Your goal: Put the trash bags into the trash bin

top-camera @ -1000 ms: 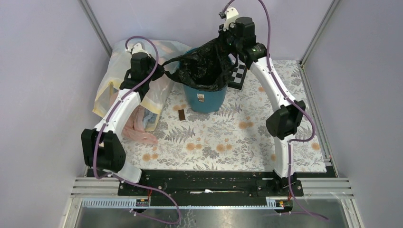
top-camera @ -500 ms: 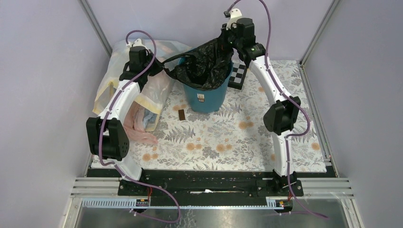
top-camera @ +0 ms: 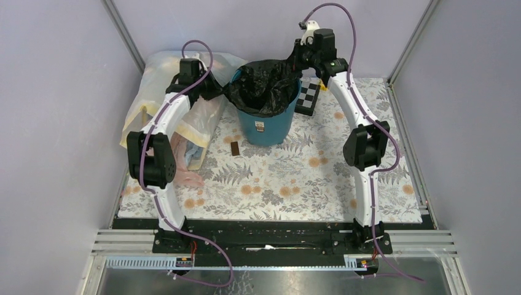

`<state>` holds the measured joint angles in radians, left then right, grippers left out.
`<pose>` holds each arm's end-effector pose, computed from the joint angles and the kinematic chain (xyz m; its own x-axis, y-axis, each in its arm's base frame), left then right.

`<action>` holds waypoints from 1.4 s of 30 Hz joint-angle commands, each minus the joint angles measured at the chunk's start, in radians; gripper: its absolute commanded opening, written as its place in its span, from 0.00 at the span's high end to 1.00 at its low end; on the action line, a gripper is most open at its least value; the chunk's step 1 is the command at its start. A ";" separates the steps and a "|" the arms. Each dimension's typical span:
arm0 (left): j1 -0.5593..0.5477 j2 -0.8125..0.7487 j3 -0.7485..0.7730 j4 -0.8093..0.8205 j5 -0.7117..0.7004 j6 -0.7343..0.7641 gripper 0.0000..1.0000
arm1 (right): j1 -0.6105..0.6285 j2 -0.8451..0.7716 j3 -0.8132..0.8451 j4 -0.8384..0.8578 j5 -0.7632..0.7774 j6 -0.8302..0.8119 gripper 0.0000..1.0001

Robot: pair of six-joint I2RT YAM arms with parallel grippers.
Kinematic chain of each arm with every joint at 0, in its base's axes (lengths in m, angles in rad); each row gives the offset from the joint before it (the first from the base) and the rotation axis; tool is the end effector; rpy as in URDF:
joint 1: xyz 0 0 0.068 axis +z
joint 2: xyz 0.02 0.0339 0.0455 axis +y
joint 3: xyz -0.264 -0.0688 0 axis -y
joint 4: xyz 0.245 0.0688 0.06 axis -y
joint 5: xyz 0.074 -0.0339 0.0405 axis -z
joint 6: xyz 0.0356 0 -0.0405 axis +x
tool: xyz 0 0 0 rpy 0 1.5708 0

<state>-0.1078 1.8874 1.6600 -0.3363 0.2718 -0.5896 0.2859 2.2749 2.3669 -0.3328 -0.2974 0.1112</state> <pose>0.4423 -0.0575 0.3097 -0.6246 -0.4711 -0.6228 -0.0217 0.8077 -0.5892 0.5096 0.1607 0.3712 -0.2876 0.0260 -0.9574 -0.5139 0.8393 0.1772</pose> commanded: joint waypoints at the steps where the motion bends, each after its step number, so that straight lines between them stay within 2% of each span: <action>1: -0.011 0.018 0.033 -0.052 0.050 0.037 1.00 | -0.021 -0.050 -0.076 -0.025 -0.025 0.004 1.00; 5: -0.049 0.007 -0.011 -0.029 0.071 0.032 1.00 | -0.032 -0.108 -0.152 -0.049 -0.039 0.009 1.00; 10: -0.092 -0.043 -0.113 0.076 0.119 -0.012 1.00 | -0.036 -0.166 -0.201 -0.114 -0.081 0.048 1.00; 16: -0.098 -0.109 -0.212 0.117 0.139 -0.042 1.00 | -0.036 -0.251 -0.329 -0.104 -0.145 0.127 1.00; 19: -0.106 -0.163 -0.288 0.161 0.156 -0.064 1.00 | -0.037 -0.314 -0.416 -0.083 -0.110 0.161 1.00; 22: -0.109 -0.213 -0.349 0.192 0.161 -0.084 1.00 | -0.036 -0.368 -0.466 -0.081 -0.056 0.171 0.95; 30: -0.119 -0.333 -0.466 0.218 0.123 -0.098 1.00 | -0.037 -0.523 -0.513 -0.122 0.128 0.148 0.53; 34: -0.119 -0.353 -0.490 0.215 0.111 -0.092 1.00 | -0.037 -0.597 -0.510 -0.167 0.192 0.147 0.44; 38: -0.119 -0.362 -0.511 0.212 0.102 -0.092 1.00 | -0.037 -0.688 -0.563 -0.205 0.231 0.177 0.41; 42: -0.119 -0.378 -0.531 0.213 0.092 -0.090 1.00 | -0.037 -0.851 -0.750 -0.135 0.203 0.213 0.47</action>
<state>-0.2226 1.5639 1.1492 -0.1627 0.3832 -0.6807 0.2424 1.5673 1.7603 -0.4858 -0.1097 0.2790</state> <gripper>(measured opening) 0.002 0.561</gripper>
